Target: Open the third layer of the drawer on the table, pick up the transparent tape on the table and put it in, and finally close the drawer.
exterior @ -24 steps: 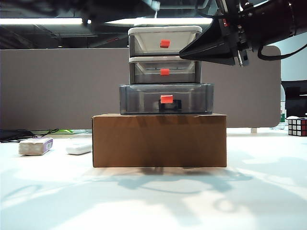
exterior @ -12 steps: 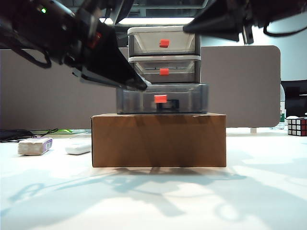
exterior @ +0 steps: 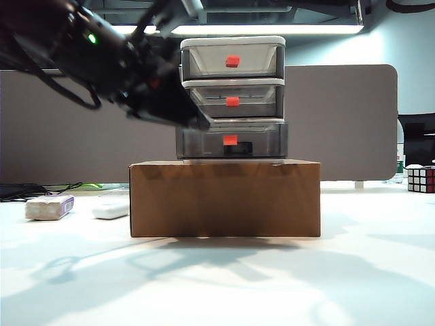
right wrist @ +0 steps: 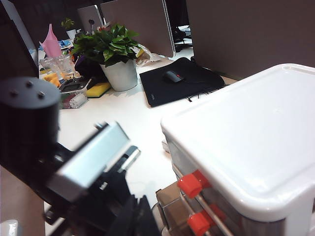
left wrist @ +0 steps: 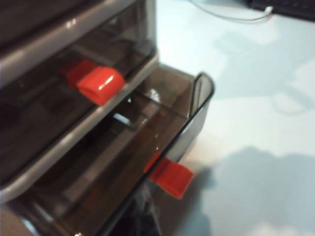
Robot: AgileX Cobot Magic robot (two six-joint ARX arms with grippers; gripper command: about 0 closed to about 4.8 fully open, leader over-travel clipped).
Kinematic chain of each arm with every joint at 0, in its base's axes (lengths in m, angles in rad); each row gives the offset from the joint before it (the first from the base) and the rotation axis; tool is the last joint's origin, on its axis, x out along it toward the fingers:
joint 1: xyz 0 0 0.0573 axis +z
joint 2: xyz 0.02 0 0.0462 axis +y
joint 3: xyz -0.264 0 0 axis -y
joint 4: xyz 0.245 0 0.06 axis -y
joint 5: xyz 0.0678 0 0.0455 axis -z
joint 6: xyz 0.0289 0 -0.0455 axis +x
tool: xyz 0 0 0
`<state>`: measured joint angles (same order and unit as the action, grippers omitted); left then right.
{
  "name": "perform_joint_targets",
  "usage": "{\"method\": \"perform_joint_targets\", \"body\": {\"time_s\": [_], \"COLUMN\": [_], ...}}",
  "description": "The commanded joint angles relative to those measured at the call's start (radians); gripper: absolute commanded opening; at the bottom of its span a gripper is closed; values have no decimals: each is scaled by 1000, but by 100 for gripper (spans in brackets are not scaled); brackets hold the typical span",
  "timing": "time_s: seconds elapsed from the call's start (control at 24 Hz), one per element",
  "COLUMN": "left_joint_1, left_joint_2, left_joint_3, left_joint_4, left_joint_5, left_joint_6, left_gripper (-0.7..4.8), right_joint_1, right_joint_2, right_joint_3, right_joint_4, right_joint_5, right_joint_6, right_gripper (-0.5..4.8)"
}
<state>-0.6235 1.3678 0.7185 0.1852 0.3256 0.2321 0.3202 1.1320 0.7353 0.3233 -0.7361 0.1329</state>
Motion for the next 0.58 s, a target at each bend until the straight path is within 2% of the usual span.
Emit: {"method": "perform_joint_targets", "body": {"time_s": [0.04,0.12,0.25,0.46,0.58], "left_joint_1": [1,-13,-14,-17,-34], "left_joint_2": [42,65,69,72,35], "left_joint_3": [1,0,0,0,-1], "left_joint_4": [58,140,218,218,145], "left_joint_5": [-20,-107,-126,-149,-150], "left_joint_6": [-5,-4,-5,-5,0], "left_gripper": [-6,-6,-6,-6,-6], "right_joint_1": [0,0,0,0,0], "right_joint_2": [-9,-10,-10,-31,-73], "right_joint_3": [4,4,4,4,4], "right_joint_4": [-11,-39,-77,-111,-151], "right_joint_5": [1,1,1,5,60], "right_joint_6": [-3,-6,-10,-37,-50], "right_gripper": [-5,-5,-5,-5,-5]}}
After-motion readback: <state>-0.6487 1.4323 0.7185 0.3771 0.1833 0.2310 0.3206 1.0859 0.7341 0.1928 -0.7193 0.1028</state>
